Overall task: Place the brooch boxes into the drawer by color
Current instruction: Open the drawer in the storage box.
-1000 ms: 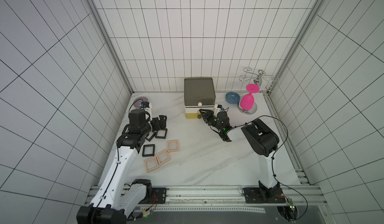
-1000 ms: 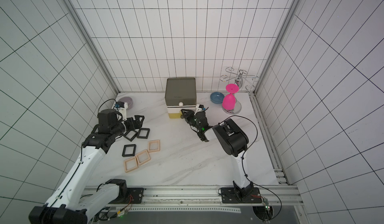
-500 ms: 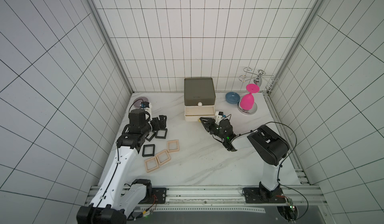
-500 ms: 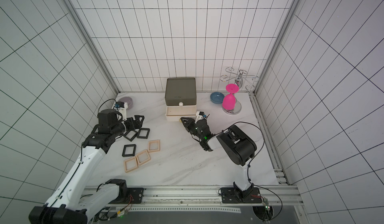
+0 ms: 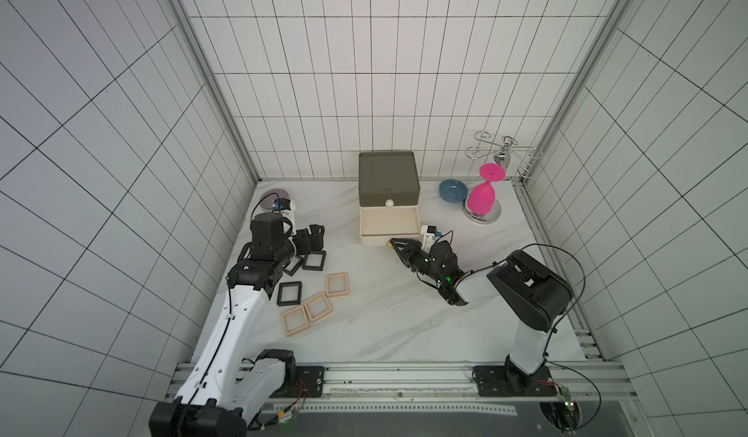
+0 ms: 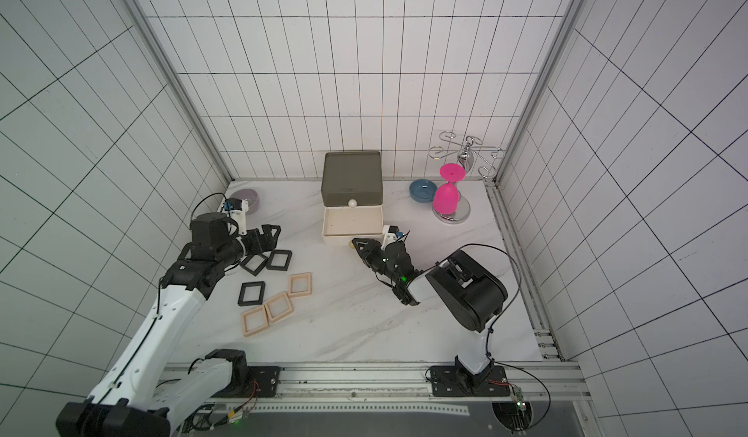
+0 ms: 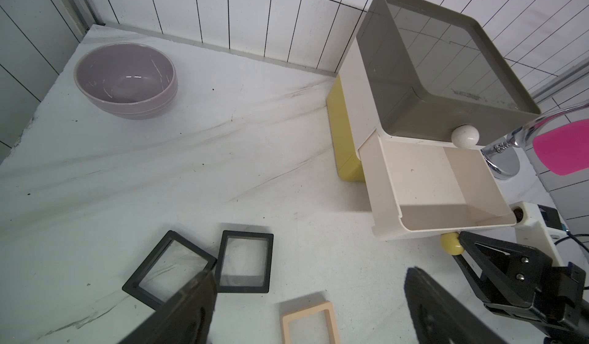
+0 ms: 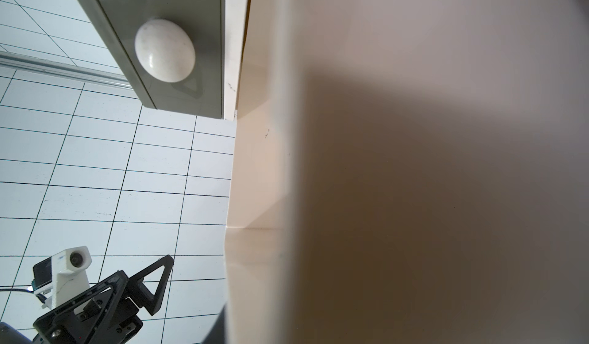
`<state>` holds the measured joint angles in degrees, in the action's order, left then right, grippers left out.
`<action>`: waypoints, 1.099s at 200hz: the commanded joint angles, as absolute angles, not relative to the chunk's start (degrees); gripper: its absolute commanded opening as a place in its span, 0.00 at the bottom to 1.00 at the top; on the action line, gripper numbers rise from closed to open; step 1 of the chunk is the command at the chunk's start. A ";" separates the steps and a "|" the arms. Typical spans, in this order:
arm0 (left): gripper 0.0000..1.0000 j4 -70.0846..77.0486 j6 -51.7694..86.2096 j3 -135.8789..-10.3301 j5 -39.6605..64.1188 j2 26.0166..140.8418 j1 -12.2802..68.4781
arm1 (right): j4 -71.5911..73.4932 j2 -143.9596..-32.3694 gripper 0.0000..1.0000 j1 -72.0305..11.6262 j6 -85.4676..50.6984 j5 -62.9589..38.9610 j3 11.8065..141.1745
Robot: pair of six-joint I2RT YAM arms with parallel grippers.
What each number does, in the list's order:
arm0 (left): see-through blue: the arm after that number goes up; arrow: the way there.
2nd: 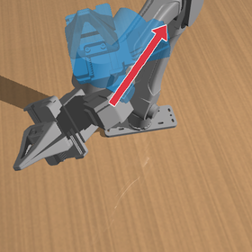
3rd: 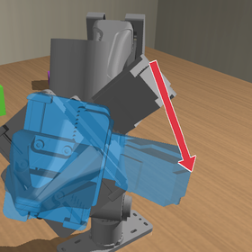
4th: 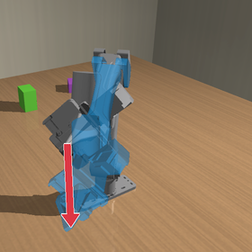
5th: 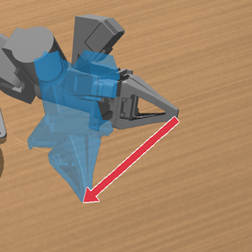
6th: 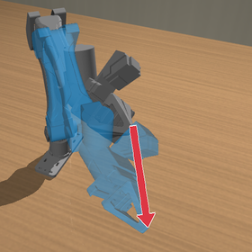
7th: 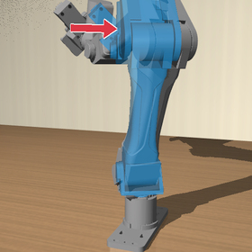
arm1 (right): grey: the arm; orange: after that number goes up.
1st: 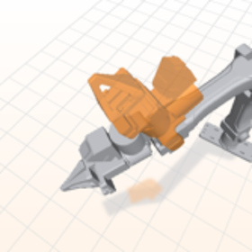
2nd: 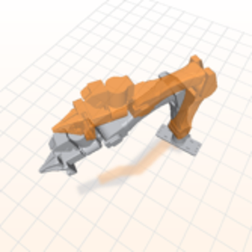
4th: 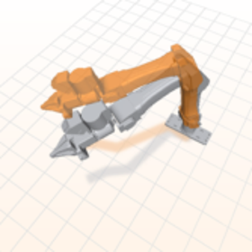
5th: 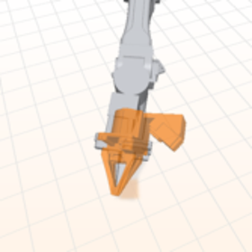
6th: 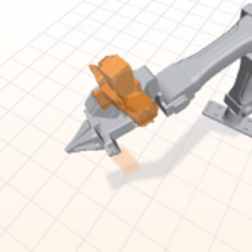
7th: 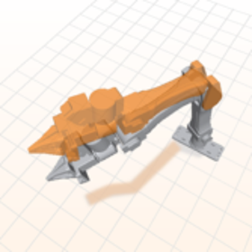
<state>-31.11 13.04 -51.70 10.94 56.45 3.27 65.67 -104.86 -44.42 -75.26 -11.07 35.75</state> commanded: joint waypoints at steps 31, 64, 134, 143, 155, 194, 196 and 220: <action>0.96 -31.47 12.66 -51.37 10.45 56.70 3.35 | 67.41 -102.71 0.27 -45.62 -74.10 -10.82 34.19; 0.96 -31.55 12.66 -51.33 10.54 56.78 3.35 | 66.15 -102.12 0.46 -45.62 -73.51 -10.72 34.28; 0.97 -31.98 13.44 -51.92 10.90 57.51 3.04 | 59.74 -97.41 0.67 -46.27 -68.96 -9.54 33.40; 0.97 -32.21 13.85 -52.36 10.98 58.02 2.52 | 57.51 -95.85 0.69 -46.56 -67.78 -9.09 33.31; 0.97 -32.56 14.71 -53.05 11.28 59.05 1.16 | 54.97 -93.62 0.71 -47.13 -66.11 -8.24 33.20; 0.97 -34.83 17.36 -55.37 9.83 62.96 -3.73 | 30.26 -81.49 0.77 -51.81 -52.79 -4.54 38.24; 0.97 -35.10 17.57 -55.48 9.67 63.20 -4.01 | 28.37 -81.02 0.77 -52.26 -51.91 -4.17 38.76; 0.97 -35.59 19.05 -55.36 9.13 64.63 -6.64 | 11.27 -79.24 0.78 -57.12 -44.22 -0.78 45.43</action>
